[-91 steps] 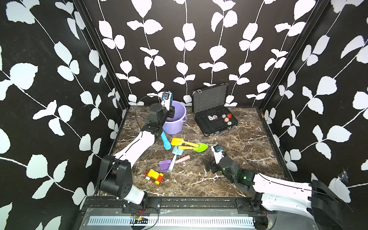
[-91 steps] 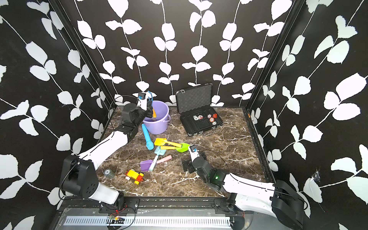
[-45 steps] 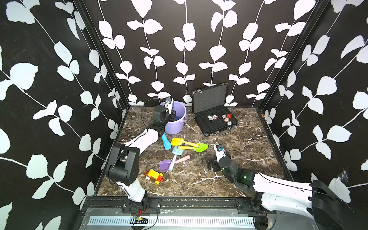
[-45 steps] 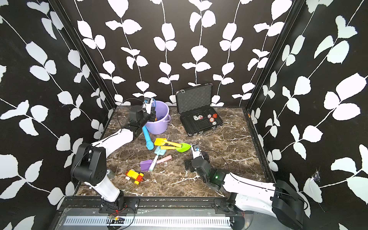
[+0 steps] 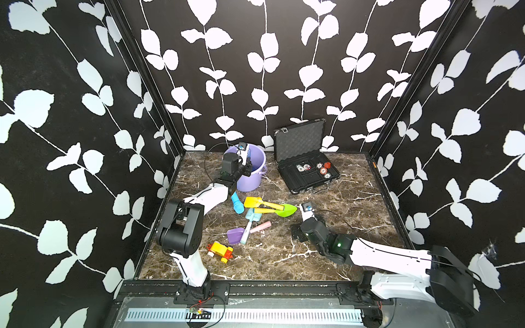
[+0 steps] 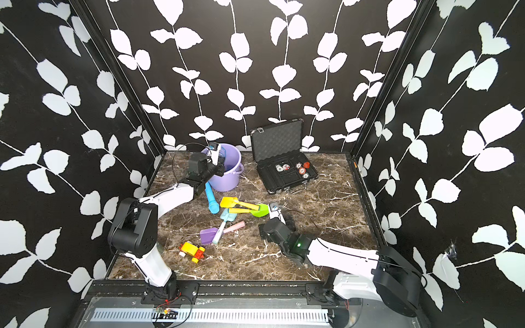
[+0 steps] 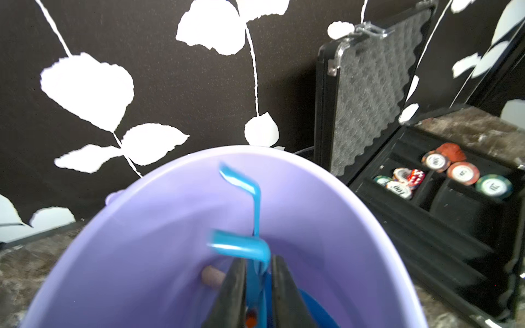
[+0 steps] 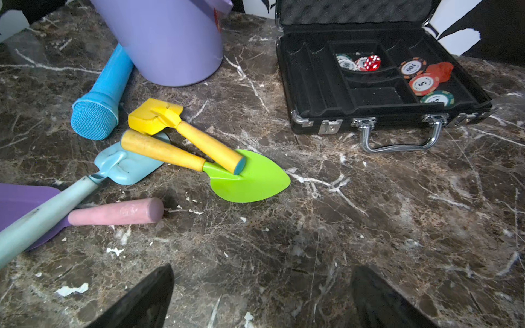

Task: Organize the gardening tools
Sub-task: Place the gardening tool in the container.

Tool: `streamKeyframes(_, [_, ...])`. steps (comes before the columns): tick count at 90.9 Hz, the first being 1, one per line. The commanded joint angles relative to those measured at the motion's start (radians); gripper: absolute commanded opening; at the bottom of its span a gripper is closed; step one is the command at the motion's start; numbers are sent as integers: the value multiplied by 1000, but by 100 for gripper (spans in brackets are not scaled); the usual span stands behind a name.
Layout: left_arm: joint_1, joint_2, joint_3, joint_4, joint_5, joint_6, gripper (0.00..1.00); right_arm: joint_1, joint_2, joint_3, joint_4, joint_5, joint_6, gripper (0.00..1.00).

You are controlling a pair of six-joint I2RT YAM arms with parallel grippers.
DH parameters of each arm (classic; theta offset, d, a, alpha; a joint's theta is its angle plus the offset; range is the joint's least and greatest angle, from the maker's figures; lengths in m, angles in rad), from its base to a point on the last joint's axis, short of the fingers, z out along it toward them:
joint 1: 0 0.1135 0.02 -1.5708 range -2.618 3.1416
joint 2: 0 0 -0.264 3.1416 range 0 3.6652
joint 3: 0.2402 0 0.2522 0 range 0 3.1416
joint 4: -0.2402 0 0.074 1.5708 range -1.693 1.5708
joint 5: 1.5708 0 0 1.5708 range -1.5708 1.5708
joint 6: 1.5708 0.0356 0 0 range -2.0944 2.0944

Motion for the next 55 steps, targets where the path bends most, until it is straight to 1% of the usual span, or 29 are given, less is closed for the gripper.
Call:
streamKeyframes(1, [2, -16, 14, 22, 17, 2, 32, 2, 48, 43, -15, -59, -39, 99])
streamKeyframes(13, [3, -49, 6, 9, 15, 5, 47, 3, 110, 82, -13, -145, -81, 100])
streamKeyframes(21, [2, -87, -11, 9, 14, 1, 56, 2, 150, 115, -23, -196, -104, 97])
streamKeyframes(30, [2, -141, -37, 9, 8, -12, 71, 3, 191, 147, -30, -239, -111, 93])
streamKeyframes(38, [2, -195, -61, 3, -7, -38, 85, 5, 222, 168, -32, -243, -103, 92])
streamKeyframes(48, [2, -263, -75, -51, -33, -84, 97, 4, 259, 205, -56, -223, -83, 90])
streamKeyframes(55, [2, -308, -74, -117, -37, -119, 99, 3, 283, 226, -62, -210, -62, 89])
